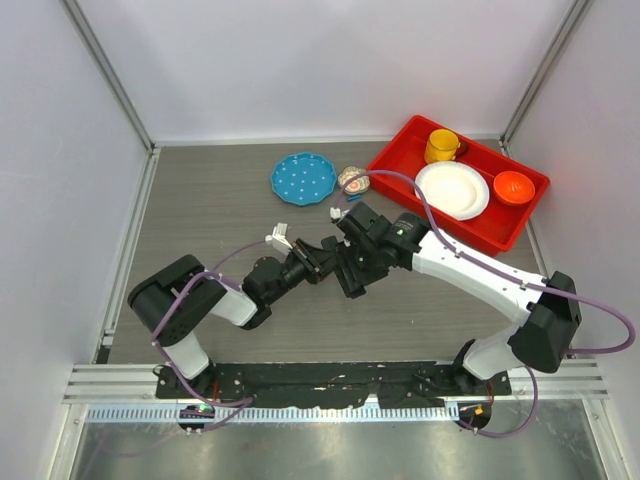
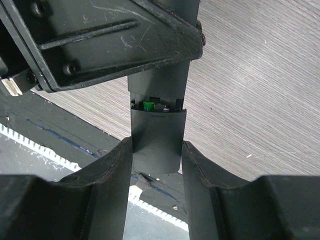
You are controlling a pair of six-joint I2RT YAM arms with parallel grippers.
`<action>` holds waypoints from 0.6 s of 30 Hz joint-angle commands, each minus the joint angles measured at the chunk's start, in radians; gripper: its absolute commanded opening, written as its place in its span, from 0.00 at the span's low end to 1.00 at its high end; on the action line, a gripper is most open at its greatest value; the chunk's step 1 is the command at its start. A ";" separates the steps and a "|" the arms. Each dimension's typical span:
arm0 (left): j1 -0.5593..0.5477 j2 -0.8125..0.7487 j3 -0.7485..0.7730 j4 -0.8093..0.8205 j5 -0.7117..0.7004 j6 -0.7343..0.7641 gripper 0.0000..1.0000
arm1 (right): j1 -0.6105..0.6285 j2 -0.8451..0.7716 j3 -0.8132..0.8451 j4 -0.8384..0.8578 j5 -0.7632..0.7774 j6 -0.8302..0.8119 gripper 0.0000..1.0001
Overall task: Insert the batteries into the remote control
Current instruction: Load the battery cover into the remote control.
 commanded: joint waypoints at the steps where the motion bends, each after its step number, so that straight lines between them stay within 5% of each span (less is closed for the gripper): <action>1: -0.004 0.008 0.020 0.249 -0.008 0.003 0.00 | 0.005 0.003 0.020 0.041 0.009 0.006 0.13; 18: -0.004 -0.006 0.015 0.249 -0.027 0.013 0.00 | 0.007 -0.012 -0.029 0.066 0.009 0.029 0.13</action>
